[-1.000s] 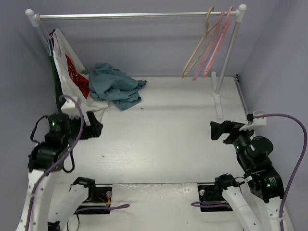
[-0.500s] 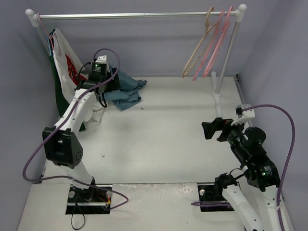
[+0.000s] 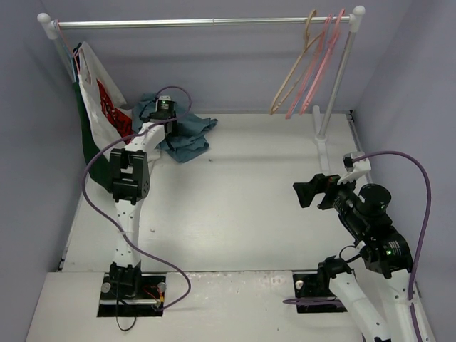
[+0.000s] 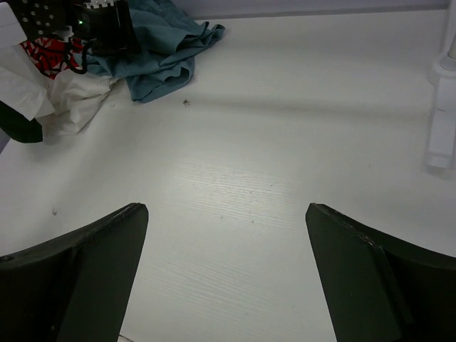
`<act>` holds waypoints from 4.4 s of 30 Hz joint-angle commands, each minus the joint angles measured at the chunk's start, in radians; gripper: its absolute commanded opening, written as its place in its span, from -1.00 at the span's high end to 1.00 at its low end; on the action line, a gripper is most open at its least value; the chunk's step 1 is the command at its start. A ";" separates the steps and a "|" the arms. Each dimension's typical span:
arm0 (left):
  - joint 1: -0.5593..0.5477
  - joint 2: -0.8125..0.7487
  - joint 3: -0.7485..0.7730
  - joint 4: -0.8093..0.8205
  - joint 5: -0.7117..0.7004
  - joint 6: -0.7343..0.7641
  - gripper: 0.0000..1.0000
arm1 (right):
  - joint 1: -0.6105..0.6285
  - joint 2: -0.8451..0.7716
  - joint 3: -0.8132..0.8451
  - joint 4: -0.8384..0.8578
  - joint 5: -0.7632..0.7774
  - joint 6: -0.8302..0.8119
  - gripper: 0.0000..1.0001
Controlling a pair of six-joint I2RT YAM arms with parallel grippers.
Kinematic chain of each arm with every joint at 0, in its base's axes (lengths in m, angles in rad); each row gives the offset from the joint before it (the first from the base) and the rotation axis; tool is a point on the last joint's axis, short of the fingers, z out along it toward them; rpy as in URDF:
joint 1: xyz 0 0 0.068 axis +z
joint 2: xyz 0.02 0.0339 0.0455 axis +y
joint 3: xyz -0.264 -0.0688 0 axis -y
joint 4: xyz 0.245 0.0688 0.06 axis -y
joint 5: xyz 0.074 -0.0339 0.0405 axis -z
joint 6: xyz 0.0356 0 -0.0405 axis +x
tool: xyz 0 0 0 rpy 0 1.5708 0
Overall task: Place the t-shirt on the hanger
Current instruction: Move the T-shirt to the center of the board, then flatten out the T-shirt at the center of the board.
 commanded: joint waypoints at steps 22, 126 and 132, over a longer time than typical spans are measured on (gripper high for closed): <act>-0.629 -0.826 -0.391 -0.268 -0.134 -0.053 1.00 | 0.006 0.036 0.063 0.152 -0.071 -0.007 -1.00; -0.177 -0.612 -0.761 -0.056 0.298 -0.269 1.00 | 0.411 1.192 0.222 0.412 0.279 -0.111 1.00; -0.158 -0.711 -0.253 -0.302 0.275 -0.141 1.00 | 0.412 0.982 0.538 0.345 0.336 -0.321 1.00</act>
